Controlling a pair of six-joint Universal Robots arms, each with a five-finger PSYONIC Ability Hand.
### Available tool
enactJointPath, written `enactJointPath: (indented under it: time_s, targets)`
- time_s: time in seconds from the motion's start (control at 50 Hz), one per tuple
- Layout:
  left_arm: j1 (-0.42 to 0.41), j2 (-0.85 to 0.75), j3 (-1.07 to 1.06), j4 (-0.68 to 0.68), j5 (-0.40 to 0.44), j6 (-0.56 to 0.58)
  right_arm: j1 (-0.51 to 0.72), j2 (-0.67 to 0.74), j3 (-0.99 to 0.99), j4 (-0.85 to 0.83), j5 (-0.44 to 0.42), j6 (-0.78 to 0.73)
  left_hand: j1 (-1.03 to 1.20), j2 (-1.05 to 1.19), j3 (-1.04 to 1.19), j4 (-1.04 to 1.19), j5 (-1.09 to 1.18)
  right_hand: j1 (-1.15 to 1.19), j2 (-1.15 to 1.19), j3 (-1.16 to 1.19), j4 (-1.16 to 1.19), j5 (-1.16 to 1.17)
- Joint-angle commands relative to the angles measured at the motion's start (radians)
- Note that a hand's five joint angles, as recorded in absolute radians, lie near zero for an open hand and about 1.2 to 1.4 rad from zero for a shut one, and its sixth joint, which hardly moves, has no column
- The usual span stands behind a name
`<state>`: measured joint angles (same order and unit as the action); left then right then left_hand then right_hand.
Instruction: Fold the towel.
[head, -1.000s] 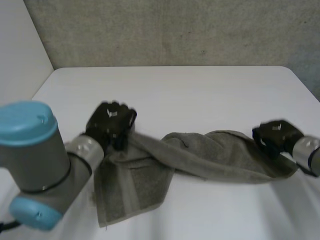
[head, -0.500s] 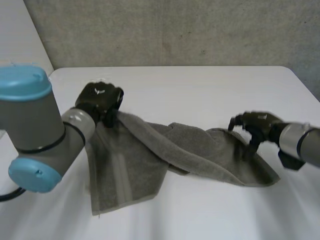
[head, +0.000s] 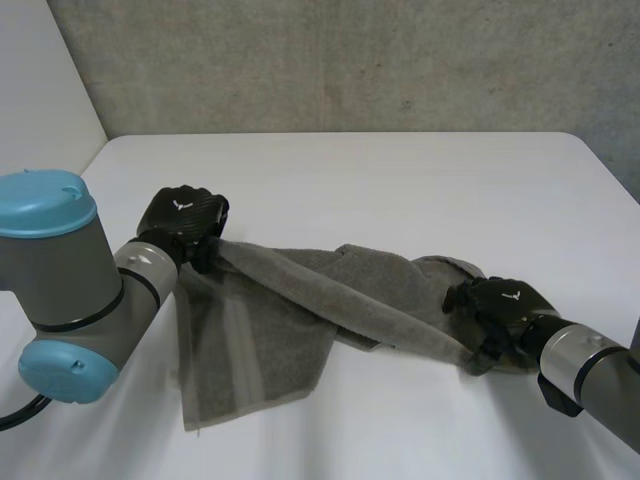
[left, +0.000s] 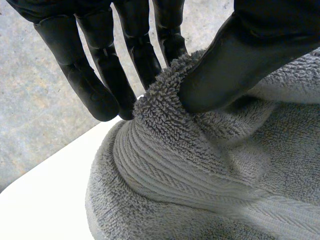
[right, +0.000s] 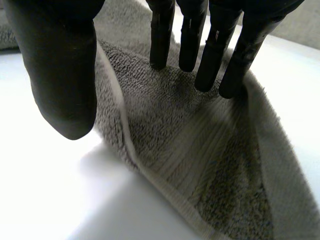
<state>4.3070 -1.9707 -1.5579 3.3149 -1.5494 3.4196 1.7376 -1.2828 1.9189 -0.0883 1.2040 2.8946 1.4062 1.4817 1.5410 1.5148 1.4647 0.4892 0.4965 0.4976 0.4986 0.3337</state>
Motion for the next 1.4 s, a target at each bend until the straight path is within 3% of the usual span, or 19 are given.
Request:
enactJointPath:
  time_s: [0.02, 0.3, 0.6, 0.64, 0.66, 0.68, 0.82, 0.86, 1.0, 1.06, 1.1, 1.14, 1.18, 1.26, 1.3, 1.32, 1.36, 1.38, 1.4]
  targets:
    - [0.008, -0.005, -0.001, 0.000, 0.000, 0.000, 0.013, 0.057, -0.014, -0.028, 0.022, 0.005, -0.010, -0.085, -0.145, -0.119, -0.243, 0.151, 0.143, 0.142, 0.141, 0.132]
    - [0.008, -0.010, -0.002, 0.000, -0.001, 0.000, 0.063, 0.088, -0.046, -0.053, 0.028, 0.018, -0.010, -0.085, -0.145, -0.119, -0.243, 0.426, 0.419, 0.418, 0.417, 0.407]
    - [0.011, -0.008, -0.002, 0.000, -0.006, 0.000, 0.062, 0.112, -0.032, -0.050, 0.040, 0.020, -0.010, -0.085, -0.145, -0.119, -0.243, 0.359, 0.352, 0.351, 0.350, 0.340]
    - [0.011, -0.008, -0.002, 0.000, -0.006, 0.000, 0.057, 0.111, -0.032, -0.051, 0.039, 0.022, -0.010, -0.085, -0.145, -0.119, -0.243, 0.583, 0.576, 0.575, 0.574, 0.564]
    - [0.011, -0.007, -0.002, 0.000, -0.006, 0.000, 0.057, 0.111, -0.032, -0.051, 0.039, 0.022, -0.010, -0.085, -0.145, -0.119, -0.243, 0.585, 0.578, 0.577, 0.576, 0.566]
    - [0.011, -0.007, -0.002, 0.000, -0.006, 0.000, 0.053, 0.108, -0.035, -0.053, 0.040, 0.025, -0.010, -0.085, -0.145, -0.119, -0.243, 0.867, 0.860, 0.859, 0.858, 0.848]
    - [-0.001, 0.022, 0.012, -0.015, -0.008, -0.005, 0.043, 0.010, -0.121, -0.028, 0.043, 0.075, -0.010, -0.085, -0.145, -0.119, -0.243, 0.907, 0.900, 0.899, 0.898, 0.888]
    - [-0.006, 0.050, 0.019, -0.017, -0.005, -0.014, 0.033, -0.062, -0.210, 0.011, 0.032, 0.097, -0.010, -0.085, -0.145, -0.119, -0.243, 0.907, 0.900, 0.899, 0.898, 0.888]
    - [-0.016, 0.079, 0.200, -0.029, 0.002, -0.069, 0.033, -0.035, -0.509, 0.130, 0.025, 0.092, -0.010, -0.085, -0.145, -0.119, -0.243, 0.907, 0.900, 0.899, 0.898, 0.888]
    - [-0.018, 0.049, 0.260, -0.043, 0.002, -0.069, 0.049, 0.095, -0.709, 0.224, 0.026, 0.069, -0.010, -0.085, -0.145, -0.119, -0.243, 0.907, 0.900, 0.899, 0.898, 0.888]
    - [-0.018, -0.041, 0.423, -0.081, 0.000, -0.069, 0.069, 0.166, -0.827, 0.282, 0.029, 0.032, -0.010, -0.085, -0.145, -0.119, -0.243, 0.907, 0.900, 0.899, 0.898, 0.888]
    - [-0.016, -0.098, 0.520, -0.115, -0.001, -0.069, 0.108, 0.296, -1.062, 0.387, 0.048, -0.094, -0.010, -0.085, -0.145, -0.119, -0.243, 0.907, 0.900, 0.899, 0.898, 0.888]
    - [-0.016, -0.158, 0.622, -0.149, -0.003, -0.069, 0.127, 0.362, -1.174, 0.416, 0.055, -0.165, -0.010, -0.085, -0.145, -0.119, -0.243, 0.907, 0.900, 0.899, 0.898, 0.888]
    - [-0.013, -0.302, 0.925, -0.198, 0.003, -0.074, 0.142, 0.465, -1.390, 0.387, 0.128, -0.250, -0.010, -0.085, -0.145, -0.119, -0.243, 0.907, 0.900, 0.899, 0.898, 0.888]
    - [-0.013, -0.327, 1.009, -0.195, 0.005, -0.079, 0.161, 0.516, -1.552, 0.256, 0.221, -0.249, -0.010, -0.085, -0.145, -0.119, -0.243, 0.907, 0.900, 0.899, 0.898, 0.888]
    - [-0.013, -0.339, 1.091, -0.184, 0.003, -0.089, 0.161, 0.516, -1.552, 0.256, 0.221, -0.248, -0.010, -0.085, -0.145, -0.119, -0.243, 0.907, 0.900, 0.899, 0.898, 0.888]
    - [-0.013, -0.341, 1.160, -0.158, 0.003, -0.106, 0.184, 0.511, -1.577, 0.043, 0.264, -0.226, -0.010, -0.085, -0.145, -0.119, -0.243, 0.907, 0.900, 0.899, 0.898, 0.888]
    - [-0.015, -0.336, 1.208, -0.109, 0.003, -0.134, 0.184, 0.511, -1.577, 0.042, 0.264, -0.225, -0.010, -0.085, -0.145, -0.119, -0.243, 0.907, 0.900, 0.899, 0.898, 0.888]
    - [-0.015, -0.336, 1.208, -0.109, 0.003, -0.134, 0.194, 0.487, -1.542, -0.061, 0.269, -0.204, -0.010, -0.085, -0.145, -0.119, -0.243, 0.907, 0.900, 0.899, 0.898, 0.888]
